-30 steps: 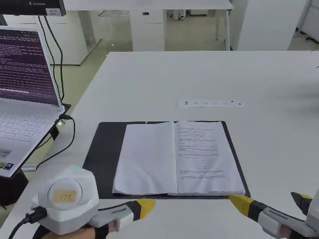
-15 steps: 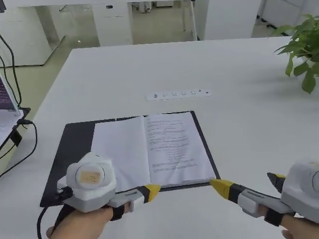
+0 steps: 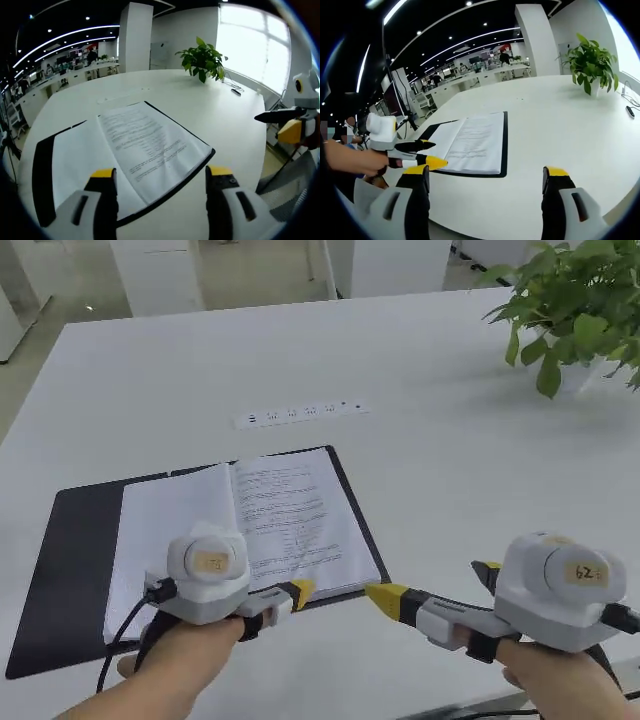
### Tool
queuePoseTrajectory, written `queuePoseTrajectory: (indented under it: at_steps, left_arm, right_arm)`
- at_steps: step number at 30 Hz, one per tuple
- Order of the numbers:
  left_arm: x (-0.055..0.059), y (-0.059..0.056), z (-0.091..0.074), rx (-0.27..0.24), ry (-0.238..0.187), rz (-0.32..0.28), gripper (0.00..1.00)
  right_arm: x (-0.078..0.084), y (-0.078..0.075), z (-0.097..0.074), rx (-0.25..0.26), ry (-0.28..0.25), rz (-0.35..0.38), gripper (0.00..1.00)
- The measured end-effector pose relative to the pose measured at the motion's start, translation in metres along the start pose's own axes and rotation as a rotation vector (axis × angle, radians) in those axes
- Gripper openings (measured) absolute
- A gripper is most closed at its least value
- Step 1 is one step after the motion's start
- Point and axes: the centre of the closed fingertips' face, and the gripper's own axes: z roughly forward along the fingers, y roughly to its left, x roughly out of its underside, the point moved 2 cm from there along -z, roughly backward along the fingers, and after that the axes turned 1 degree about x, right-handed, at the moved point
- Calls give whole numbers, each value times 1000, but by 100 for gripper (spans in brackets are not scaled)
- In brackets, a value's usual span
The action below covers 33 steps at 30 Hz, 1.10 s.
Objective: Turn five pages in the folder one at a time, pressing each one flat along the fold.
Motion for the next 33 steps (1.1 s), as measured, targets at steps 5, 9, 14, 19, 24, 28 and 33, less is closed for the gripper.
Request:
queuePoseTrajectory:
  at_steps: [5, 9, 14, 19, 24, 28, 33]
  left_arm:
    - [4, -2, 19, -6, 20, 6, 68]
    - [7, -4, 30, -14, 32, 11, 65]
    - [8, -5, 44, -21, 36, 19, 61]
    - [10, -10, 57, -21, 36, 21, 57]
    - [13, -15, 66, -21, 37, 18, 50]
    - [21, -13, 70, -55, 41, 57, 43]
    - [21, -9, 70, -55, -4, 76, 41]
  right_arm:
    - [2, -1, 6, 1, 10, 7, 93]
    - [2, -2, 8, 0, 13, 6, 92]
    - [3, -4, 12, 0, 17, 11, 91]
    - [5, -4, 16, -3, 23, 19, 90]
    - [7, -3, 20, -7, 32, 22, 90]
    - [8, -3, 23, -8, 33, 30, 89]
    - [12, -2, 31, -16, 46, 40, 88]
